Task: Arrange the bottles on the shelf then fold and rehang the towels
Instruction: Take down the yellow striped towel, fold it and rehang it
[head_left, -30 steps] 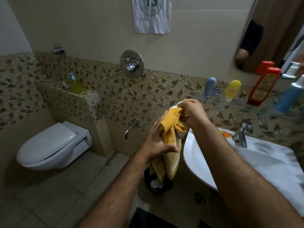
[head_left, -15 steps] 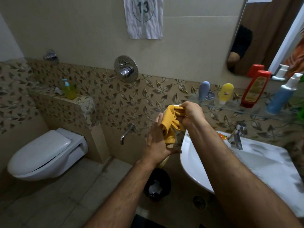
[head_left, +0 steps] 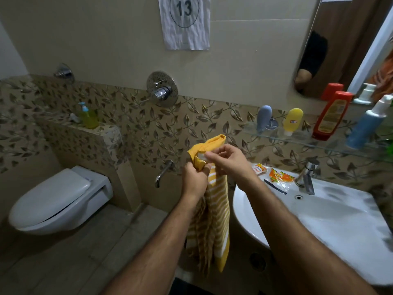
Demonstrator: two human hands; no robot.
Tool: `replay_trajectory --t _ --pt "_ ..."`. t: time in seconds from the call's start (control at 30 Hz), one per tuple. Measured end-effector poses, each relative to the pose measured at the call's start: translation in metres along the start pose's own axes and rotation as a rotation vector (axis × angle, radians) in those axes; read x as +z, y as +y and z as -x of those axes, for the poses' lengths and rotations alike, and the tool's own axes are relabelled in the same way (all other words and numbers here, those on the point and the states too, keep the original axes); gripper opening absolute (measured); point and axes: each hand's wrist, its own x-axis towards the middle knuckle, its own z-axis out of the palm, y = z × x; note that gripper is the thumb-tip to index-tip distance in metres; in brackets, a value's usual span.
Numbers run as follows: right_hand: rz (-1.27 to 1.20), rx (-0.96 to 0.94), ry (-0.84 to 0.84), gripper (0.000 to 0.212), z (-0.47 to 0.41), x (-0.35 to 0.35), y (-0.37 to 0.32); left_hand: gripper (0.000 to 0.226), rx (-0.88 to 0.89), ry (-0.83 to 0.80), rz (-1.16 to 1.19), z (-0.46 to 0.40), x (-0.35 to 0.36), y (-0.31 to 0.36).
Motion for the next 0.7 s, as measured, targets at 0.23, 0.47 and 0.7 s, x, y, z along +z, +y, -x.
replay_trajectory --t 0.23,0.47,0.7 --pt "0.366 -0.022 0.077 0.037 0.000 0.003 0.011 0.040 0.046 -0.350 -0.031 0.014 -0.007 -0.013" --pt "0.287 -0.103 0.149 0.025 0.004 0.010 0.016 0.059 -0.224 -0.191 0.223 0.001 -0.006 -0.029" --pt "0.216 -0.040 0.180 0.018 0.009 0.003 0.014 0.045 -0.371 -0.150 0.378 -0.002 -0.017 -0.014"
